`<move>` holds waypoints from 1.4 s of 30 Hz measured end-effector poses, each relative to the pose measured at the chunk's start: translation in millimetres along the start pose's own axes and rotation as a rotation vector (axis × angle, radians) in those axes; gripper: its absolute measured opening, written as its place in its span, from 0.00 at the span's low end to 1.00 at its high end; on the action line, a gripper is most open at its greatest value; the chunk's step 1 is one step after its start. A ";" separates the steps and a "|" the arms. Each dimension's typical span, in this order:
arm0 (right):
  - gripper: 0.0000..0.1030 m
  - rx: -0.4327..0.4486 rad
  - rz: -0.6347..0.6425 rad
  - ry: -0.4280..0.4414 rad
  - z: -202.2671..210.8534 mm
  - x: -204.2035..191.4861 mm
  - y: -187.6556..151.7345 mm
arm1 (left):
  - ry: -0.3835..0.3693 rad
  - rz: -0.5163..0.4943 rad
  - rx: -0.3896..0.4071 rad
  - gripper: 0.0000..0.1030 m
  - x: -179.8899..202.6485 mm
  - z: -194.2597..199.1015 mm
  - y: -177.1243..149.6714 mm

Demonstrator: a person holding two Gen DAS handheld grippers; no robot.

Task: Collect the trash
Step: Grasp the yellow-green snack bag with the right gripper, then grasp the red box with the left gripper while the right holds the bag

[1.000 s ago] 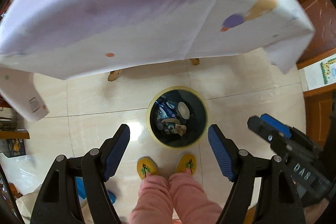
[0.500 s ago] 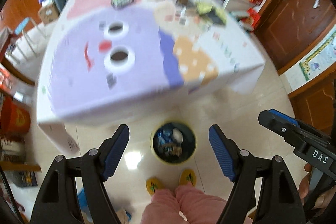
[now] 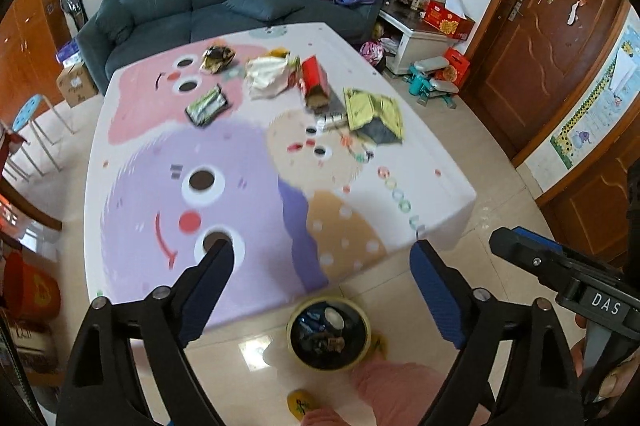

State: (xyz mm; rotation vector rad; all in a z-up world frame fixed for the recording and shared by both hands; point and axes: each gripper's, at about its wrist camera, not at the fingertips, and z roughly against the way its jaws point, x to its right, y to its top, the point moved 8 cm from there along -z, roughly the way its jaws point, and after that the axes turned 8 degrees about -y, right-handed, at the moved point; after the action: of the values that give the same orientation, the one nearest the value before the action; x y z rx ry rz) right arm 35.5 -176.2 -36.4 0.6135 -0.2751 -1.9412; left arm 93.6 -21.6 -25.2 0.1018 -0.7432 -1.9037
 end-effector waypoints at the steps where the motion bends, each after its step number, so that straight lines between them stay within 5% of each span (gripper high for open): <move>1: 0.61 -0.014 -0.008 0.003 -7.2 2.9 10.9 | 0.003 -0.001 0.004 0.90 0.8 -5.4 6.4; 9: 0.75 -0.127 -0.009 0.028 -94.4 26.9 106.9 | 0.073 0.037 -0.012 0.91 -1.3 -78.6 92.4; 15: 0.76 -0.260 -0.036 0.017 -183.1 56.2 152.5 | 0.077 0.172 -0.062 0.91 -16.4 -149.5 145.4; 24: 0.77 -0.420 -0.122 0.039 -263.0 69.8 165.6 | 0.125 0.301 -0.105 0.91 -48.0 -204.5 166.5; 27: 0.86 -0.408 -0.081 0.035 -272.4 57.3 172.9 | 0.139 0.324 -0.116 0.91 -56.6 -215.0 169.8; 32: 0.87 -0.399 0.056 -0.079 -281.1 41.9 174.2 | 0.148 0.346 -0.151 0.91 -66.5 -232.4 172.0; 35: 0.65 -0.355 0.118 -0.138 -282.7 42.6 181.8 | 0.141 0.357 -0.161 0.91 -68.5 -240.7 175.7; 37: 0.37 -0.351 0.115 -0.126 -283.7 47.6 188.5 | 0.126 0.363 -0.165 0.91 -68.5 -247.0 180.0; 42: 0.20 -0.386 0.081 -0.050 -289.6 58.0 201.1 | 0.100 0.372 -0.175 0.91 -67.7 -261.6 190.1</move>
State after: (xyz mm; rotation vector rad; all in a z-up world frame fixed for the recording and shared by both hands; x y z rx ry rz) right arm 326.7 -293.5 -207.2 0.2959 0.0454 -1.8661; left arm 378.7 -131.5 -150.8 -0.0481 -0.4865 -1.5868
